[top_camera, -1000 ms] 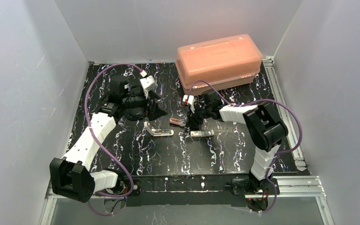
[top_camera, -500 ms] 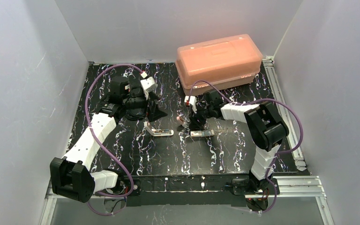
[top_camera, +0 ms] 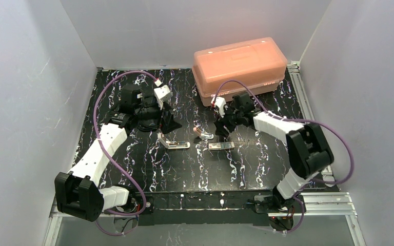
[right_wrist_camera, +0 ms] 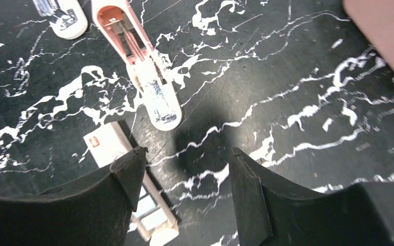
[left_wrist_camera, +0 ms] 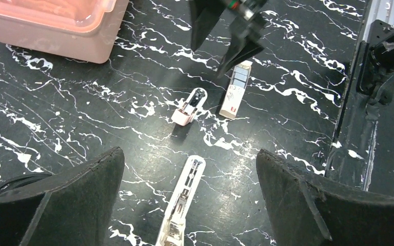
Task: Load the staples into the stapler
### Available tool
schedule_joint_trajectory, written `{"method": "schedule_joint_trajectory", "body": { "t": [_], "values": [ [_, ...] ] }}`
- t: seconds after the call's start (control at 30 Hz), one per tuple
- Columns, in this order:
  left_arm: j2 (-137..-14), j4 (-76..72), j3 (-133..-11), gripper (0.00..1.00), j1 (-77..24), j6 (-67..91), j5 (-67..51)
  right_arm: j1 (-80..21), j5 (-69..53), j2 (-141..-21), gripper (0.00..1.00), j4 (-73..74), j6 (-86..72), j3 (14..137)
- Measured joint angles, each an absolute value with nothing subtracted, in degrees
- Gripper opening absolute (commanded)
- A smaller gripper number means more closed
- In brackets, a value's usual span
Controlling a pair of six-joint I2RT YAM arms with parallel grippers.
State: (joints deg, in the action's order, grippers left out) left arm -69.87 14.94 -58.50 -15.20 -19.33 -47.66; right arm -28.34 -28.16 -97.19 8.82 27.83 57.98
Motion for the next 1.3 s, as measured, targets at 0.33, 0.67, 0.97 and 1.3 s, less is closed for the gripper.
{"method": "schedule_joint_trajectory", "body": {
  "t": [0.33,0.67,0.97,1.3],
  "values": [
    [-69.87,15.46,-58.5,0.99,-15.2,-19.46,-44.95,-28.25,-22.81,-87.68,0.52,16.16,19.94,54.78],
    [-70.37,16.58,-59.4,0.99,-15.2,-18.61,-44.47,-28.25,-20.47,-88.53,0.49,22.59,16.47,53.43],
    [-70.98,16.73,-59.44,0.99,-15.2,-17.98,-44.34,-28.29,-20.99,-90.65,0.43,23.03,15.11,53.32],
    [-71.09,16.73,-59.44,0.99,-15.2,-17.76,-44.38,-28.95,-21.19,-93.1,0.42,22.92,14.44,53.32]
  ]
}}
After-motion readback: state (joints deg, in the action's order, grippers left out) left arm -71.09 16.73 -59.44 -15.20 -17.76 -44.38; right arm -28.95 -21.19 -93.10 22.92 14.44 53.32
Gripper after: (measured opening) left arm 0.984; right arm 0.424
